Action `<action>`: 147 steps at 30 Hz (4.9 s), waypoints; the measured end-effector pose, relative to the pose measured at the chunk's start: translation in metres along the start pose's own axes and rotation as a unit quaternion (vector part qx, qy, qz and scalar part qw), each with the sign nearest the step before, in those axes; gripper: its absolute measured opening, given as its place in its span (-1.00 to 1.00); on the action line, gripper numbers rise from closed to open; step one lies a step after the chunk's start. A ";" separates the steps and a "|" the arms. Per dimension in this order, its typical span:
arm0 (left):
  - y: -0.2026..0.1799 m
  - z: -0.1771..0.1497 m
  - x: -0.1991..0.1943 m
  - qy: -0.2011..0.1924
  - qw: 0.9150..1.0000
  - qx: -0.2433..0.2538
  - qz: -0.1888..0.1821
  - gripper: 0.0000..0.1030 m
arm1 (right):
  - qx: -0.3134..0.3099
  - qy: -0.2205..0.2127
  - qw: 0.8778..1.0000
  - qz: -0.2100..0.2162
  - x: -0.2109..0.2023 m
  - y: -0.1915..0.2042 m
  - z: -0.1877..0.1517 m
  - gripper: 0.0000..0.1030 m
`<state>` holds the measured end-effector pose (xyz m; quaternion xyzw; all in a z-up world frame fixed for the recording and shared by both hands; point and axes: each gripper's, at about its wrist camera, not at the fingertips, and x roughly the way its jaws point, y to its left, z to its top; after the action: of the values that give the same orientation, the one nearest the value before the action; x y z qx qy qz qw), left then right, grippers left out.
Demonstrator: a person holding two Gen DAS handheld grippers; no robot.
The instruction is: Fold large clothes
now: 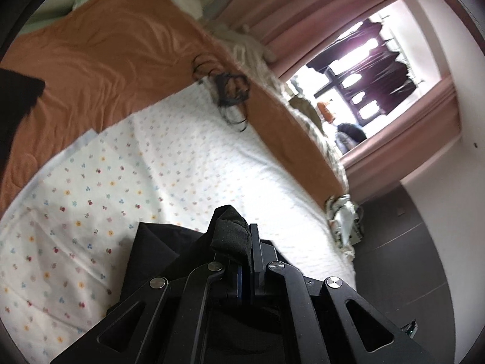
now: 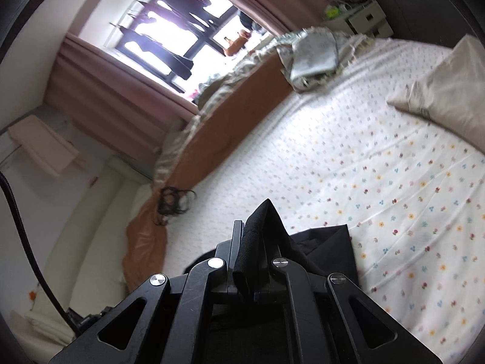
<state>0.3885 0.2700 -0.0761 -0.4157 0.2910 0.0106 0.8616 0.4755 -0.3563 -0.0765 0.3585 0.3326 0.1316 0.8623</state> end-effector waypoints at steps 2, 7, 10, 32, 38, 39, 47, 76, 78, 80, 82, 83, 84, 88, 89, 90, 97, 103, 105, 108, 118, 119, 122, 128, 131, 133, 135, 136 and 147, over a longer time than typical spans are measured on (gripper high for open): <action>0.010 0.002 0.016 0.008 1.000 -0.007 0.011 -0.97 | 0.005 0.011 1.000 -0.012 0.021 -0.008 0.000 -0.90; 0.025 0.008 0.049 0.028 0.999 -0.019 0.037 -0.96 | 0.010 0.027 0.999 -0.035 0.062 -0.020 0.002 -0.90; 0.032 0.010 0.063 0.045 0.997 -0.034 0.047 -0.77 | 0.007 0.045 0.996 -0.077 0.083 -0.023 0.000 -0.37; 0.045 -0.054 -0.027 0.032 0.998 -0.010 0.050 0.23 | -0.070 0.045 0.984 -0.156 -0.008 -0.005 -0.079 0.27; 0.057 -0.082 -0.062 0.038 0.998 -0.006 0.042 0.23 | -0.108 0.054 0.979 -0.162 -0.031 0.017 -0.121 0.27; 0.059 -0.087 -0.068 0.038 0.998 -0.003 0.042 0.23 | -0.114 0.056 0.979 -0.161 -0.035 0.022 -0.131 0.27; 0.078 -0.118 -0.101 0.044 0.999 -0.002 0.030 0.23 | -0.153 0.085 0.974 -0.145 -0.039 0.056 -0.198 0.34; 0.124 -0.177 -0.123 0.093 0.995 -0.034 0.007 0.23 | -0.307 0.175 0.920 -0.171 0.022 0.139 -0.322 0.27; 0.123 -0.175 -0.118 0.096 0.995 -0.027 0.008 0.23 | -0.311 0.182 0.915 -0.179 0.032 0.137 -0.324 0.27; 0.123 -0.174 -0.112 0.102 0.994 -0.027 0.010 0.23 | -0.304 0.188 0.916 -0.184 0.040 0.132 -0.323 0.27; 0.125 -0.174 -0.104 0.110 0.993 -0.030 0.013 0.23 | -0.304 0.191 0.915 -0.186 0.045 0.129 -0.323 0.26; 0.126 -0.175 -0.100 0.114 0.993 -0.031 0.018 0.23 | -0.306 0.192 0.914 -0.187 0.048 0.128 -0.322 0.26; 0.128 -0.175 -0.097 0.115 0.993 -0.033 0.022 0.23 | -0.306 0.193 0.913 -0.187 0.049 0.127 -0.322 0.23; 0.131 -0.178 -0.087 0.119 0.992 -0.040 0.030 0.23 | -0.302 0.198 0.911 -0.198 0.066 0.124 -0.313 0.16; 0.132 -0.178 -0.084 0.119 0.992 -0.042 0.030 0.23 | -0.301 0.199 0.910 -0.203 0.072 0.125 -0.310 0.15; 0.132 -0.177 -0.083 0.117 0.992 -0.042 0.030 0.23 | -0.302 0.199 0.909 -0.206 0.077 0.126 -0.309 0.14; 0.129 -0.161 -0.064 0.115 0.991 -0.059 0.035 0.23 | -0.290 0.210 0.905 -0.227 0.120 0.134 -0.282 0.12; 0.133 -0.154 -0.049 0.112 0.989 -0.086 0.041 -0.01 | -0.274 0.224 0.903 -0.245 0.157 0.138 -0.248 -0.08; 0.133 -0.153 -0.046 0.109 0.989 -0.092 0.040 -0.05 | -0.271 0.227 0.903 -0.246 0.168 0.138 -0.236 -0.15; 0.132 -0.151 -0.040 0.112 0.989 -0.092 0.040 -0.05 | -0.265 0.233 0.905 -0.238 0.187 0.139 -0.219 -0.17; 0.124 -0.144 -0.022 0.119 0.987 -0.087 0.060 -0.05 | -0.257 0.231 0.912 -0.220 0.236 0.139 -0.177 -0.22; 0.122 -0.143 -0.021 0.120 0.987 -0.082 0.064 -0.05 | -0.256 0.229 0.913 -0.219 0.241 0.139 -0.174 -0.22; 0.122 -0.142 -0.019 0.121 0.987 -0.084 0.062 -0.07 | -0.260 0.224 0.914 -0.215 0.256 0.139 -0.164 -0.22; 0.127 -0.138 -0.023 0.128 0.986 -0.097 0.036 -0.56 | -0.277 0.247 0.910 -0.184 0.243 0.152 -0.161 -0.18; 0.116 -0.135 -0.029 0.121 0.989 -0.082 0.034 -0.65 | -0.264 0.246 0.920 -0.154 0.208 0.152 -0.168 0.10; 0.106 -0.133 -0.033 0.114 0.991 -0.071 0.029 -0.69 | -0.260 0.240 0.925 -0.135 0.182 0.153 -0.175 0.10; 0.098 -0.129 -0.039 0.108 0.992 -0.070 0.014 -0.72 | -0.262 0.236 0.927 -0.128 0.160 0.152 -0.184 0.10; 0.092 -0.126 -0.042 0.104 0.992 -0.070 0.004 -0.73 | -0.265 0.233 0.928 -0.124 0.148 0.150 -0.188 0.10; 0.016 -0.113 -0.060 0.083 0.995 -0.021 -0.052 -0.76 | -0.245 0.240 0.938 -0.062 0.055 0.122 -0.229 -0.02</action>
<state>0.2786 0.2120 -0.1113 -0.4478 0.3394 -0.0621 0.8249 0.3646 -0.1226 -0.1357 0.0731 0.5083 0.2376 0.8245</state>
